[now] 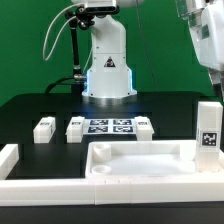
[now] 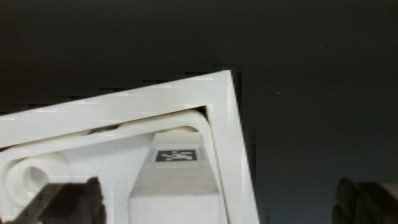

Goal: Assemble desk

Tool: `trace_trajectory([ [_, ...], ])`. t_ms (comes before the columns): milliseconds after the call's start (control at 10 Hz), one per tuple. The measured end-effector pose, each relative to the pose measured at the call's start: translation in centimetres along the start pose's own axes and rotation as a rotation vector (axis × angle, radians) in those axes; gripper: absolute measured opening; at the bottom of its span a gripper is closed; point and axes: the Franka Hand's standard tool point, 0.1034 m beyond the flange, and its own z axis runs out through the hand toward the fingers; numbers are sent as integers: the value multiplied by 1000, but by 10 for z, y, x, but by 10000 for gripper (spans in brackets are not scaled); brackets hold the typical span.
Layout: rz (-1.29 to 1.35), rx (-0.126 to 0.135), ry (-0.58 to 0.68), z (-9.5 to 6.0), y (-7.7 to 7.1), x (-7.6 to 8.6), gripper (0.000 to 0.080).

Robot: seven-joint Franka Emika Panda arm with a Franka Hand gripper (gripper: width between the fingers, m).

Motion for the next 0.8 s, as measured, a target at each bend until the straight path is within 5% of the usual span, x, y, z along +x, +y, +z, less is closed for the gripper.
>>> trace_trajectory([
  [200,-82,15,6,-1,8,6,649],
  [400,-213,16,25,1,41,25,649],
  [600,-338,-48,28,1,66,19,649],
  [800,-485,-52,30,-1,62,12,649],
])
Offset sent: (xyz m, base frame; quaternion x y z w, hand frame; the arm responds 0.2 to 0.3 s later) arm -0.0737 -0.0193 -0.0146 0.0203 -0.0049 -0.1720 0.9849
